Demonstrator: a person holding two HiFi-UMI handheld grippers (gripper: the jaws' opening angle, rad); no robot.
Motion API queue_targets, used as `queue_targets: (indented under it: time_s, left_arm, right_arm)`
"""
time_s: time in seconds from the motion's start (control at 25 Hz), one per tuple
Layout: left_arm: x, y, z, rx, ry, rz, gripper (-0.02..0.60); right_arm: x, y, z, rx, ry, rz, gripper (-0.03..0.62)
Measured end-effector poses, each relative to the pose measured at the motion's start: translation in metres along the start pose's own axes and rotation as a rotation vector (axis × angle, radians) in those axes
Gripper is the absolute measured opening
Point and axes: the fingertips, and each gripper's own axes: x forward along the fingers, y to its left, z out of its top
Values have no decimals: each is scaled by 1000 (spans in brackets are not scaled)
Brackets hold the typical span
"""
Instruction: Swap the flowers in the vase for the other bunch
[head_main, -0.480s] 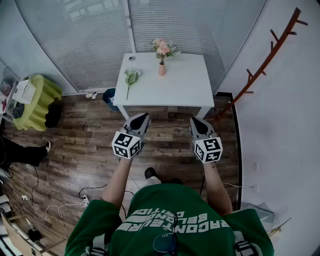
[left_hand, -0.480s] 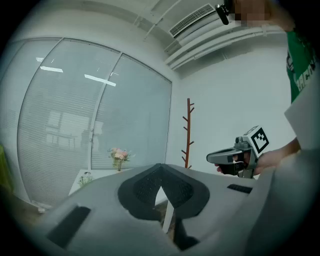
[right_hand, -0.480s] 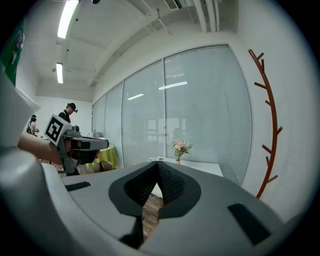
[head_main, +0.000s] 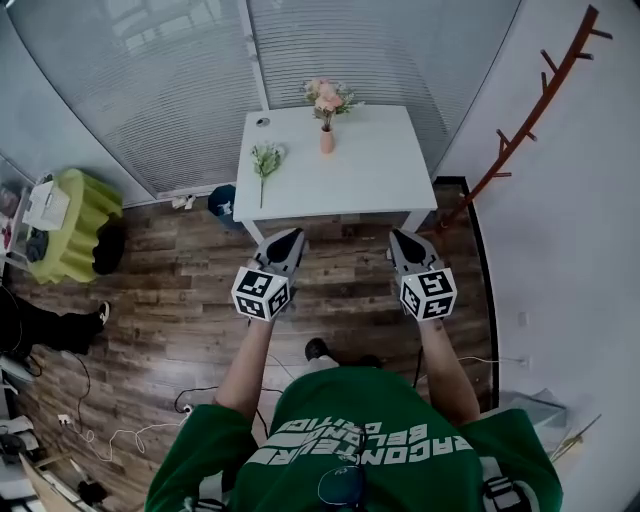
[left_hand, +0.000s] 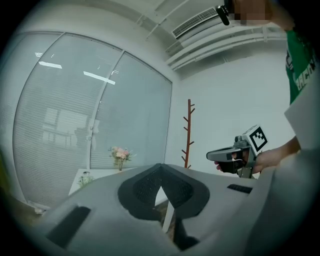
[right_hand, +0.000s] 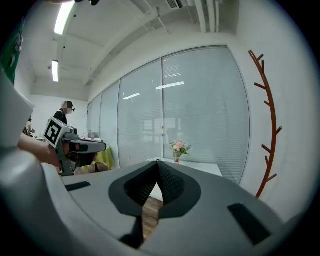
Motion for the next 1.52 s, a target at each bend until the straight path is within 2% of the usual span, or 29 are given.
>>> queue_targets:
  time_s: [0.68,1.08,1.28,1.52]
  left_arm:
    - [-13,64,2,-23,-29,-21,8]
    - [-5,89,5,-8,-23,-16,8]
    - [10,104,9,41,-19,-19,8]
    - [39,136,8,41,-10,-2,8]
  right_arm:
    - [31,29,7,-12,7,-61,12]
    - [60,33,13,-2,-26,-33,12]
    - [89,28,14,-1,-41,-8,12]
    - [135,9,16,6,-48,11,12]
